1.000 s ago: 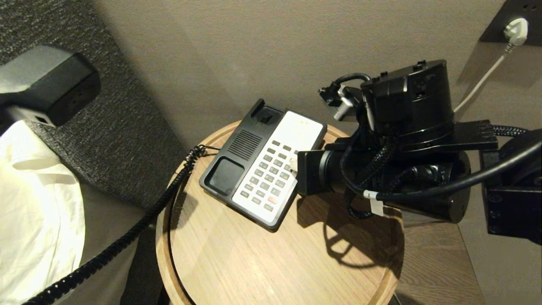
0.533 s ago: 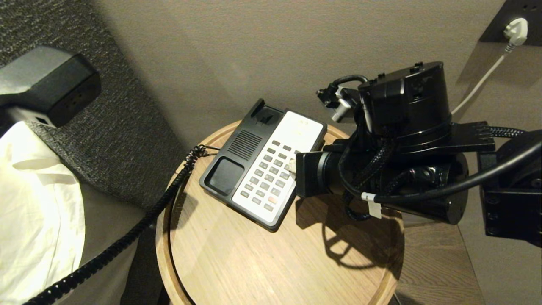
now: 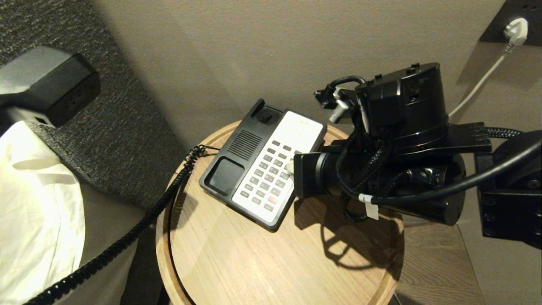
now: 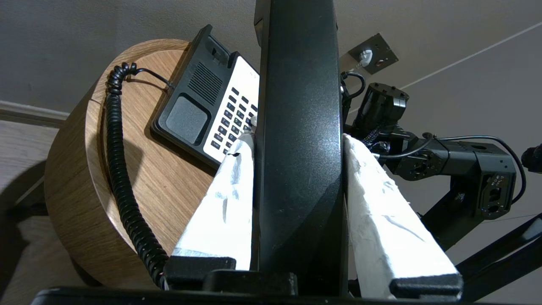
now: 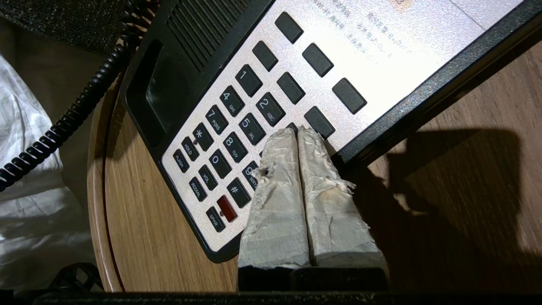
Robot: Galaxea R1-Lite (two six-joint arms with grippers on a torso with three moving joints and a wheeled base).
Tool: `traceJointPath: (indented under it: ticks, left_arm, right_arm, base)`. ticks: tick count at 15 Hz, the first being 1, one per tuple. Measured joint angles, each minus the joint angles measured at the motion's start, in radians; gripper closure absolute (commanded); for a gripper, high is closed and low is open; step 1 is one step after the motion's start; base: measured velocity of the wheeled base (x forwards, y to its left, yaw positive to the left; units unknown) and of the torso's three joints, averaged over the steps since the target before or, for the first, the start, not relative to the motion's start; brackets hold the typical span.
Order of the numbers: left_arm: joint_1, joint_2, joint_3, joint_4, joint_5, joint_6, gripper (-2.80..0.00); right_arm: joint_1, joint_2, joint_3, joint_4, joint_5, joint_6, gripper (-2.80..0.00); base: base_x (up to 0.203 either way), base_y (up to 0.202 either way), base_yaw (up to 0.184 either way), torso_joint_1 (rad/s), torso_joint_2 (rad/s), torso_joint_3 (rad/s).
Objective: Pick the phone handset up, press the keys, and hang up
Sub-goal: Dial the number
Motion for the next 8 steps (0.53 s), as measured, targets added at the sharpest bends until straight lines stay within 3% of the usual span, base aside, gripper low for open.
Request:
traceJointPath:
  ticks: [8]
  left_arm:
    - [0.000, -0.001, -0.002, -0.002, 0.000, 0.000, 0.00]
  right_arm:
    - [-0.001, 0.014, 0.005, -0.008, -0.002, -0.001, 0.00]
  base:
    - [0.000, 0.000, 0.000, 0.000, 0.00, 0.000]
